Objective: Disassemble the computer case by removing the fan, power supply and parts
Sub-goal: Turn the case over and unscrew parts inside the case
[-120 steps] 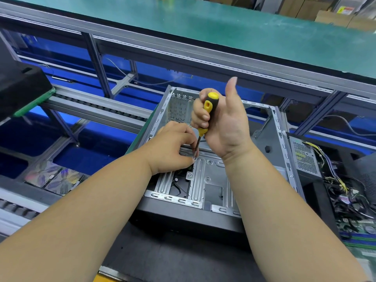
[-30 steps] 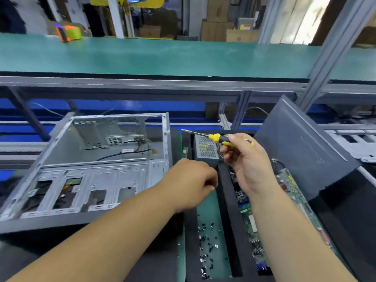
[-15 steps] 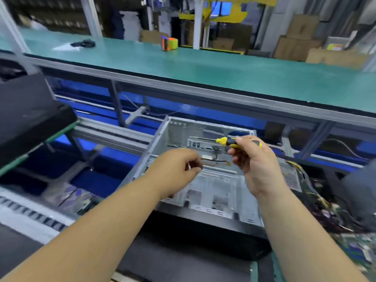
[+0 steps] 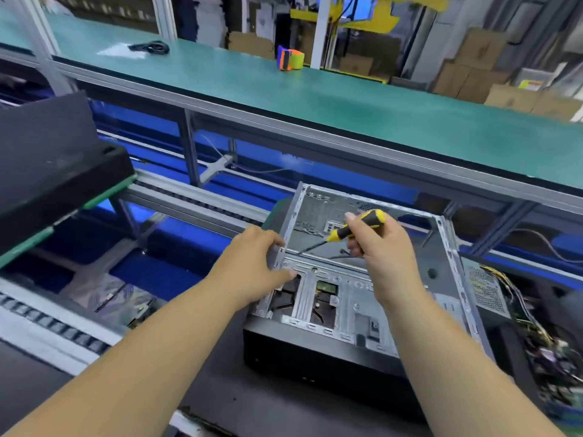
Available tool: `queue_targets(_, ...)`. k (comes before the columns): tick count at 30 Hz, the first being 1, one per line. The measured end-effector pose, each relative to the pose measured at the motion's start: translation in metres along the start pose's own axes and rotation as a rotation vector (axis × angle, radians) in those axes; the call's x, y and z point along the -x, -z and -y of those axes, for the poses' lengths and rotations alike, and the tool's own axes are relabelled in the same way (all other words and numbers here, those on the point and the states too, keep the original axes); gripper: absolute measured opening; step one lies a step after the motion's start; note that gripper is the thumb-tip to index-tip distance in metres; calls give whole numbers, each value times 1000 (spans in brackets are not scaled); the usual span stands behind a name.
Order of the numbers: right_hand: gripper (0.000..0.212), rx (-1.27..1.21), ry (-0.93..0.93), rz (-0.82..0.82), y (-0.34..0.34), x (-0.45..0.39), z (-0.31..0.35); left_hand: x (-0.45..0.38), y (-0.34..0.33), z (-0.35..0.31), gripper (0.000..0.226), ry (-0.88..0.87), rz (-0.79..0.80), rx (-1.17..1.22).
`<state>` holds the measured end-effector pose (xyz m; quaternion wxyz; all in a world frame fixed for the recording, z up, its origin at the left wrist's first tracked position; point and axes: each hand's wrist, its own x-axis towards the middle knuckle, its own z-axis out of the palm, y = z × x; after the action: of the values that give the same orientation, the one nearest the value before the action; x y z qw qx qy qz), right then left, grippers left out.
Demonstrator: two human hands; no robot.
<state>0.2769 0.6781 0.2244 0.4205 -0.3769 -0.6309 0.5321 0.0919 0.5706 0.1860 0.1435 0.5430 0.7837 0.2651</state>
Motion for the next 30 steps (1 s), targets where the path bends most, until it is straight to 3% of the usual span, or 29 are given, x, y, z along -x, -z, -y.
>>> queue_targets(3, 27, 211, 41, -5, -16, 3, 0, -4, -6, 9, 70, -17, 54, 48)
queue_targets(8, 30, 447, 111, -10, -40, 5, 3, -6, -19, 21, 71, -68, 90, 85)
queue_targets(18, 29, 581, 126, -6, -51, 7, 3, -2, -27, 34, 69, -127, 88, 215)
queue_targets(22, 28, 685, 138, 93, -48, -4, 8, -1, -30, 30, 68, -92, 38, 194)
queue_targets(27, 11, 640, 117, 352, -51, -28, 25, -6, -34, 16, 62, -23, -35, 179)
queue_targets(30, 24, 624, 185, 391, -50, -35, 29, -13, -38, 8, 68, 31, -52, 157)
